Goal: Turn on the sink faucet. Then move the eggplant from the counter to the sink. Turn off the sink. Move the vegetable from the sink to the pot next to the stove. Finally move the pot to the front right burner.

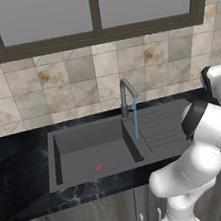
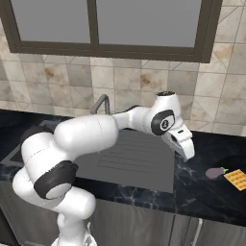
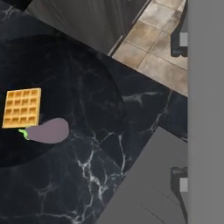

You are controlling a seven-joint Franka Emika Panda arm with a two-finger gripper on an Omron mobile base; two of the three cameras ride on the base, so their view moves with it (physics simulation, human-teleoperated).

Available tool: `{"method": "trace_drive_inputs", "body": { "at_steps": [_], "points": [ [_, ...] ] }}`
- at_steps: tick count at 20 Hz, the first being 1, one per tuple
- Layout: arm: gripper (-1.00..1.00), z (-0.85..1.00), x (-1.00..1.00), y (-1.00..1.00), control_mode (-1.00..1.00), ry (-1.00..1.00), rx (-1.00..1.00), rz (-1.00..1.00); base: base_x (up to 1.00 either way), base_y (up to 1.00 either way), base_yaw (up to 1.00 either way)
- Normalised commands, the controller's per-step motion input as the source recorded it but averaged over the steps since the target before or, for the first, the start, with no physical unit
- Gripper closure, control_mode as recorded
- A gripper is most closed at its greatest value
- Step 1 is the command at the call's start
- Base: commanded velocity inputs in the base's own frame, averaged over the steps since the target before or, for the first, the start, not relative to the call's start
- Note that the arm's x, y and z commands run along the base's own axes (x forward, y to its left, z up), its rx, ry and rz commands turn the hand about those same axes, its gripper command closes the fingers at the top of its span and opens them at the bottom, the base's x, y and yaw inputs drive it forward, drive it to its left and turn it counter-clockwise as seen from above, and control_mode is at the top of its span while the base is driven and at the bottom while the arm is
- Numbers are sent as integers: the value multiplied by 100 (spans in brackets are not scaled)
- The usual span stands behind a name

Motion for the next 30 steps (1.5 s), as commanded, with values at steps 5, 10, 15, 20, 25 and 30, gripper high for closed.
{"method": "trace_drive_inputs", "body": {
  "at_steps": [5, 10, 15, 20, 25, 30],
  "points": [
    [-100, -13, -1, -34, -100, 2, 8, -6, 0, 0, 0],
    [-100, -38, 1, -13, -100, 0, -1, -1, 0, 0, 0],
    [-100, -61, 0, -16, -100, -11, -4, 1, 0, 0, 0],
    [-100, -13, -1, -11, -100, -3, -2, 0, 0, 0, 0],
    [-100, -1, 0, -20, -100, 1, 0, 0, 0, 0, 0],
    [-100, -9, 0, -22, -100, 0, 0, 2, 0, 0, 0]
  ]
}}
